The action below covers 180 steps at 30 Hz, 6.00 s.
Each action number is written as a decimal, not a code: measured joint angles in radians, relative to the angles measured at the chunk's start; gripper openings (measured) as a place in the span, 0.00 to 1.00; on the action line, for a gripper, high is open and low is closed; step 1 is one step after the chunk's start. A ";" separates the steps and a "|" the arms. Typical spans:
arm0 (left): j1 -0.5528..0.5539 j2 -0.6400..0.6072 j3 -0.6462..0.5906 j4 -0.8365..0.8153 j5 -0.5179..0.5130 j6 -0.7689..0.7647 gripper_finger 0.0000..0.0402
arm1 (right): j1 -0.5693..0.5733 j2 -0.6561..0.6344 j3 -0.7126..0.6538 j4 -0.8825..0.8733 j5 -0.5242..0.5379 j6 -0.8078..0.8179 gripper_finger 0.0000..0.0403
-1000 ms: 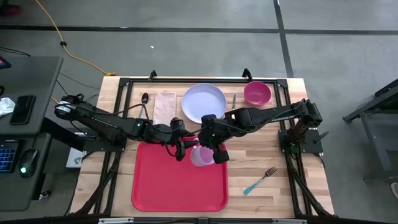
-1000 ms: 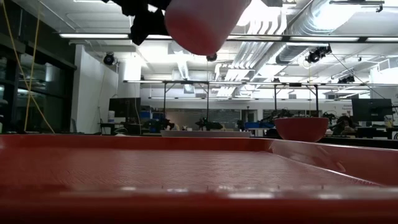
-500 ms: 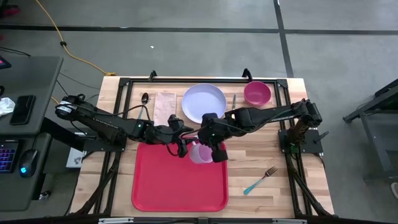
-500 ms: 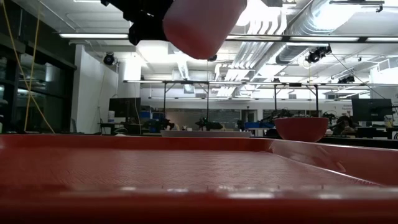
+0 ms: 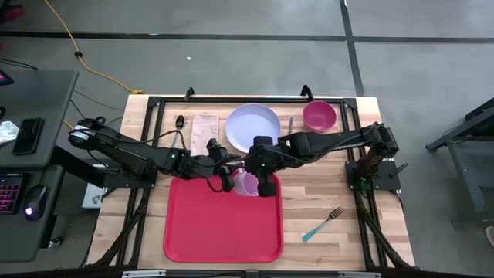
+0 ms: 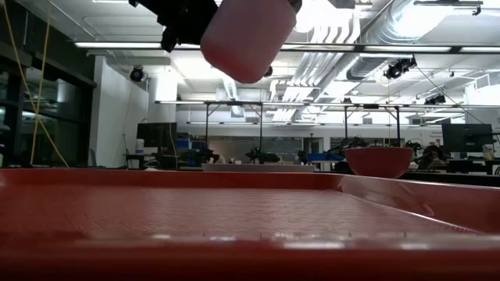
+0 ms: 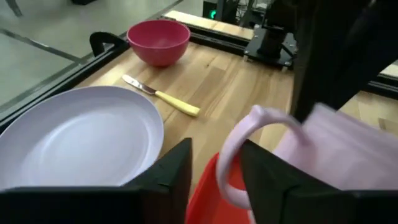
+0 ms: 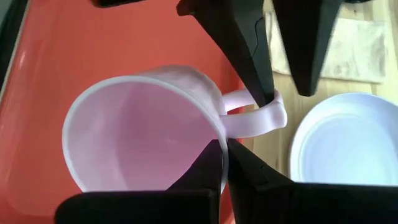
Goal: Set up tray
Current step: Put the pink mug on the top left of the orange serving tray
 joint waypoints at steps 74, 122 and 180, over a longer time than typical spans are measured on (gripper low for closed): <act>0.000 -0.001 0.003 -0.106 -0.028 0.075 0.01 | -0.015 0.016 0.000 0.055 -0.021 0.128 0.23; -0.445 -0.069 0.001 -0.905 -0.425 -0.982 0.01 | -0.028 -0.001 0.005 -0.045 0.136 0.007 0.27; -0.465 -0.018 0.147 -0.848 0.390 -0.453 0.16 | -0.035 -0.043 0.001 -0.111 0.091 0.084 0.27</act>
